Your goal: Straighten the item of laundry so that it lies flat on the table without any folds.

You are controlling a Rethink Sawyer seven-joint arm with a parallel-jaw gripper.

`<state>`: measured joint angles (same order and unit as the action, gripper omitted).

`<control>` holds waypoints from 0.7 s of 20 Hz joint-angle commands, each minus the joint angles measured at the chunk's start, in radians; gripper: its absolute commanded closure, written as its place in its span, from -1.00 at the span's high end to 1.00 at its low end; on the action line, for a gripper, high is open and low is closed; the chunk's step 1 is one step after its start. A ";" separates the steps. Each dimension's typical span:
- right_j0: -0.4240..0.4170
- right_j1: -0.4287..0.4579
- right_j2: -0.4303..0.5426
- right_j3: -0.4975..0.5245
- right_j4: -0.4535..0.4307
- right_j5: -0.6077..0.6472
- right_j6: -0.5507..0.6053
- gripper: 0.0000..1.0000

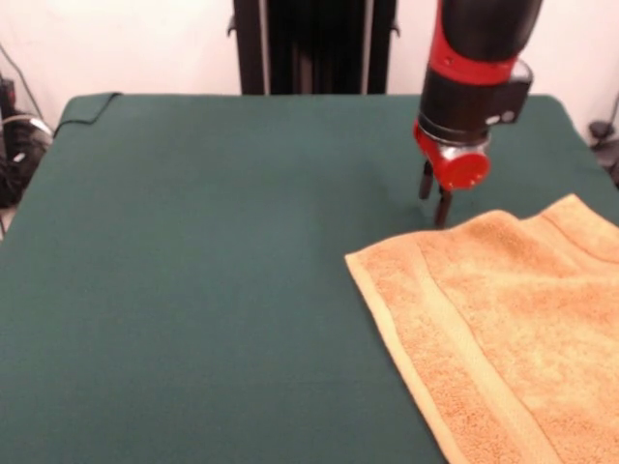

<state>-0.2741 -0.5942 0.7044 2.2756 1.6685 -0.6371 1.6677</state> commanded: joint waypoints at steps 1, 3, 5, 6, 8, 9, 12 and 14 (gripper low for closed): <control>-0.018 -0.142 0.165 0.034 0.292 0.008 -0.144 1.00; -0.029 -0.161 0.194 0.032 0.341 -0.014 -0.178 1.00; -0.037 -0.166 0.201 0.022 0.356 -0.030 -0.203 1.00; -0.040 -0.166 0.200 0.014 0.357 -0.039 -0.213 1.00; -0.045 -0.163 0.186 -0.010 0.338 -0.049 -0.228 1.00; -0.049 -0.160 0.179 -0.026 0.328 -0.059 -0.247 1.00; -0.049 -0.130 0.148 -0.076 0.271 -0.078 -0.267 1.00; -0.051 -0.105 0.137 -0.105 0.244 -0.085 -0.276 1.00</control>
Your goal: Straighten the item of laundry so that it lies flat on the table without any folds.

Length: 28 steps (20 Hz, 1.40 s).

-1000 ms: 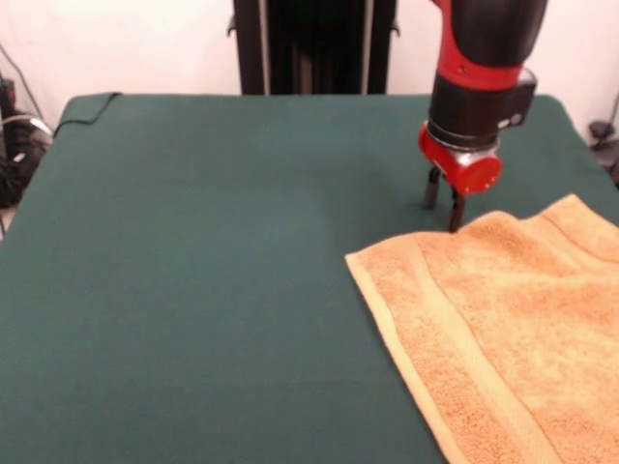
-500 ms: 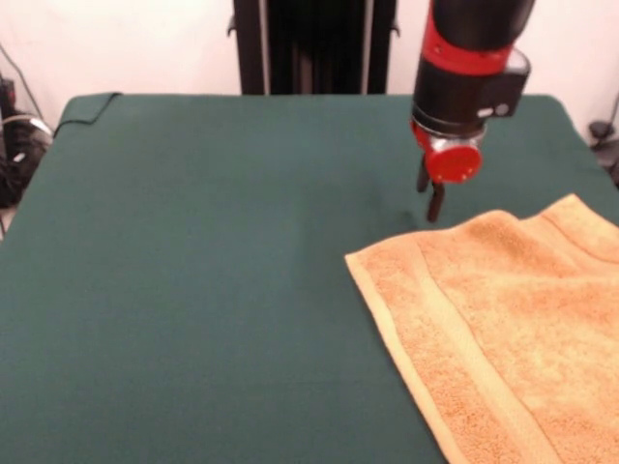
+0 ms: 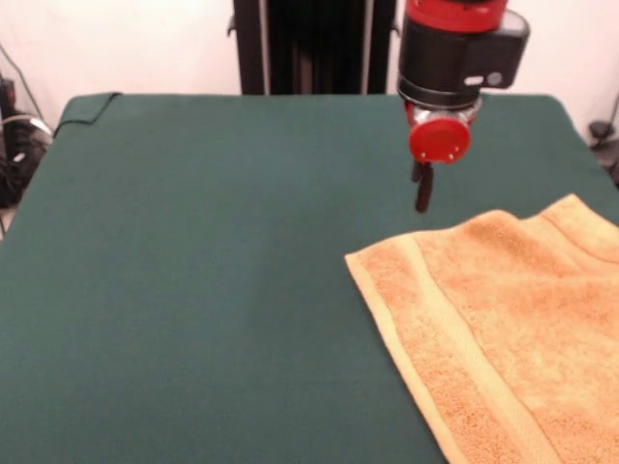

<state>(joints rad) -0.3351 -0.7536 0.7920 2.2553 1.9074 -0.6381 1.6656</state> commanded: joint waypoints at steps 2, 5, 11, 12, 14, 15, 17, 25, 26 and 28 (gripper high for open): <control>0.014 0.076 0.041 -0.108 -0.011 -0.091 -0.270 1.00; 0.027 0.118 0.014 -0.146 -0.055 -0.098 -0.252 1.00; 0.031 0.198 0.002 -0.233 -0.093 -0.126 -0.252 1.00; 0.031 0.208 0.007 -0.246 -0.087 -0.137 -0.257 1.00; 0.027 0.221 0.021 -0.265 -0.066 -0.158 -0.272 1.00; 0.025 0.230 0.027 -0.274 -0.055 -0.170 -0.280 1.00; 0.018 0.258 0.044 -0.298 -0.032 -0.190 -0.296 1.00; -0.012 0.355 0.109 -0.357 0.068 -0.316 -0.384 1.00; -0.025 0.346 0.127 -0.341 0.086 -0.318 -0.395 1.00; -0.062 0.323 0.179 -0.300 0.143 -0.325 -0.422 1.00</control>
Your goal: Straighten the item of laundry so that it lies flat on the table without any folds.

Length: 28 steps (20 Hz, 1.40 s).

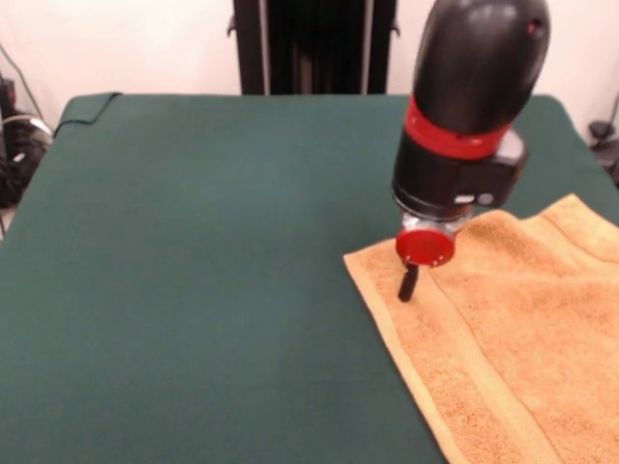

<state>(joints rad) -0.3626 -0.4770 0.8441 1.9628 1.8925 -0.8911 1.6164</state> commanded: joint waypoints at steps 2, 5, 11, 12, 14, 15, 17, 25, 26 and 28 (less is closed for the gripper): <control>-0.091 0.035 0.213 0.039 0.245 -0.081 -0.393 1.00; -0.124 0.057 0.259 0.081 0.284 -0.077 -0.358 1.00; -0.148 0.014 0.252 0.204 0.267 -0.029 -0.293 1.00; -0.168 -0.017 0.278 0.240 0.299 -0.031 -0.302 1.00; -0.214 -0.103 0.357 0.325 0.397 -0.039 -0.319 1.00; -0.236 -0.149 0.396 0.370 0.446 -0.039 -0.327 1.00; -0.265 -0.240 0.455 0.454 0.518 -0.025 -0.357 1.00; -0.237 -0.336 0.343 0.618 0.258 0.077 -0.195 1.00; -0.203 -0.209 0.195 0.556 -0.054 0.028 -0.056 1.00; -0.150 0.004 -0.029 0.431 -0.546 -0.069 0.147 1.00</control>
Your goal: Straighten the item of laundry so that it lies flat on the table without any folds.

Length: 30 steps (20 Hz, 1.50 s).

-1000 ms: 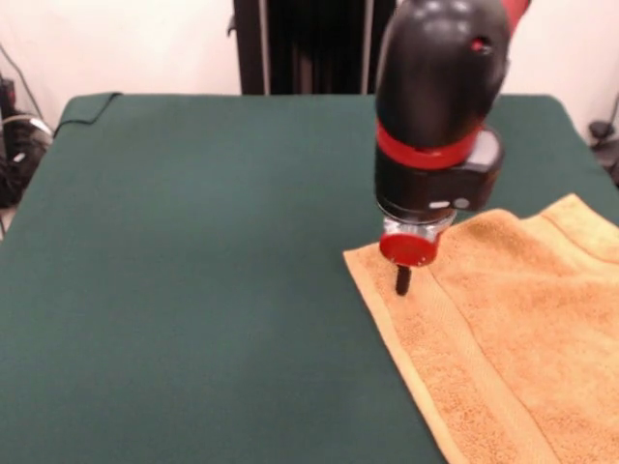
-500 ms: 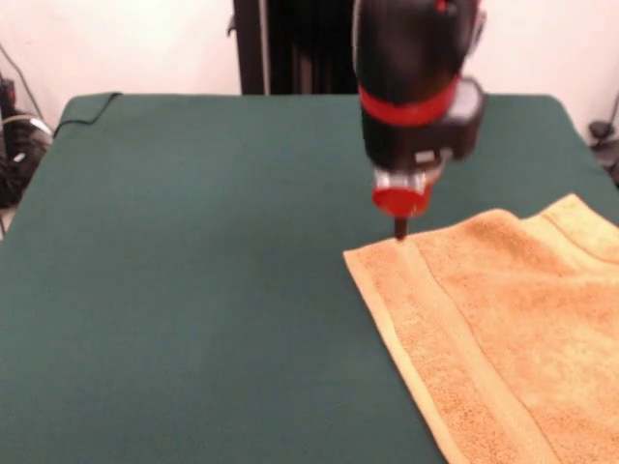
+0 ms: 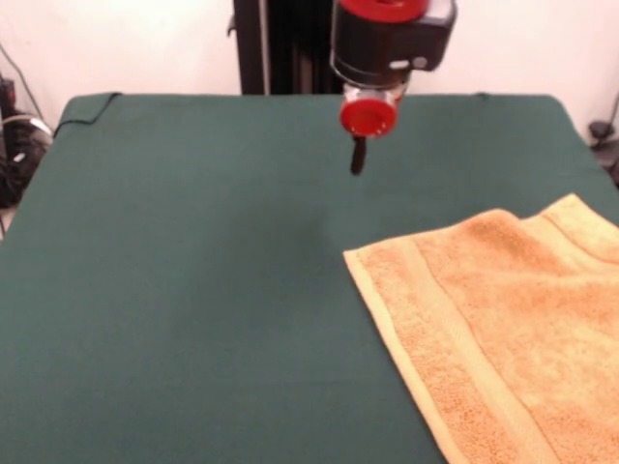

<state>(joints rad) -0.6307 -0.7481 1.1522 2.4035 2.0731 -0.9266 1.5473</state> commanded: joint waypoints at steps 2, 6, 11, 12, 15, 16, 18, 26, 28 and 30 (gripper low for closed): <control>0.161 0.338 -0.411 -0.083 -0.859 -0.051 0.288 1.00; 0.227 0.321 -0.448 -0.126 -0.842 -0.002 0.325 1.00; 0.258 0.290 -0.453 -0.137 -0.793 0.065 0.319 1.00; 0.264 0.279 -0.448 -0.137 -0.758 0.078 0.298 1.00; 0.258 0.265 -0.423 -0.140 -0.627 0.129 0.204 1.00; 0.258 0.261 -0.410 -0.143 -0.571 0.136 0.167 1.00; 0.258 0.280 -0.417 -0.172 -0.551 0.135 0.126 1.00; 0.281 0.320 -0.442 -0.263 -0.556 0.143 0.094 1.00; 0.285 0.326 -0.441 -0.281 -0.549 0.138 0.087 1.00; 0.292 0.331 -0.441 -0.298 -0.547 0.134 0.089 1.00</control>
<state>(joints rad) -0.3766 -0.4754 0.7592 2.2885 1.4260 -0.8779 1.5708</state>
